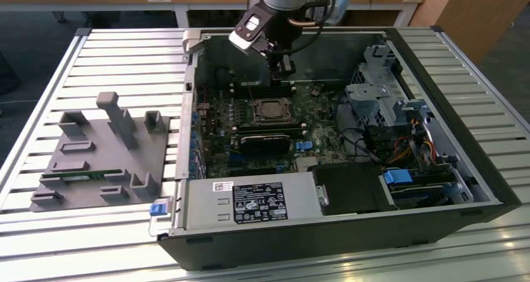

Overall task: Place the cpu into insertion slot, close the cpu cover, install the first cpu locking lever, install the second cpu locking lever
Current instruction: 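Install the first cpu locking lever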

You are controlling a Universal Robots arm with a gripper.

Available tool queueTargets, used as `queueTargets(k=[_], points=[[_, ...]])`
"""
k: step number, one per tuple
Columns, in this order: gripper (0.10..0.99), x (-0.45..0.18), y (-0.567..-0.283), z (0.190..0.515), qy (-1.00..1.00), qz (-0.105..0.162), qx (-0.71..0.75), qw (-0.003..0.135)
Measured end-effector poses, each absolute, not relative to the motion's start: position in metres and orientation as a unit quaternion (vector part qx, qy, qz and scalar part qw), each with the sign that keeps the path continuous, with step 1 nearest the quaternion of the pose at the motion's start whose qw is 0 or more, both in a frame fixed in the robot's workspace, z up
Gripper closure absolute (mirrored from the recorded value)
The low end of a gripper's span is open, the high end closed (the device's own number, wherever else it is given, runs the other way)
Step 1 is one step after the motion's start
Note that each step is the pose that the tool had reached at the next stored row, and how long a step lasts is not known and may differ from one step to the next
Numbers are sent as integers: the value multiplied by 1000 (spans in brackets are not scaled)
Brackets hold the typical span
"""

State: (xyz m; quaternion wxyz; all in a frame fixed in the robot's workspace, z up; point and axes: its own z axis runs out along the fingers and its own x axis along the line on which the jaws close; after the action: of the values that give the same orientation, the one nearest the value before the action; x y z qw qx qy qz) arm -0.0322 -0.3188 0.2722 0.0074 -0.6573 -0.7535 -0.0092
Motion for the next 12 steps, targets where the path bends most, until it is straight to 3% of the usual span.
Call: queueTargets(k=[12], points=[[980, -32, -319, 272, -773, -9, -634, 8]])
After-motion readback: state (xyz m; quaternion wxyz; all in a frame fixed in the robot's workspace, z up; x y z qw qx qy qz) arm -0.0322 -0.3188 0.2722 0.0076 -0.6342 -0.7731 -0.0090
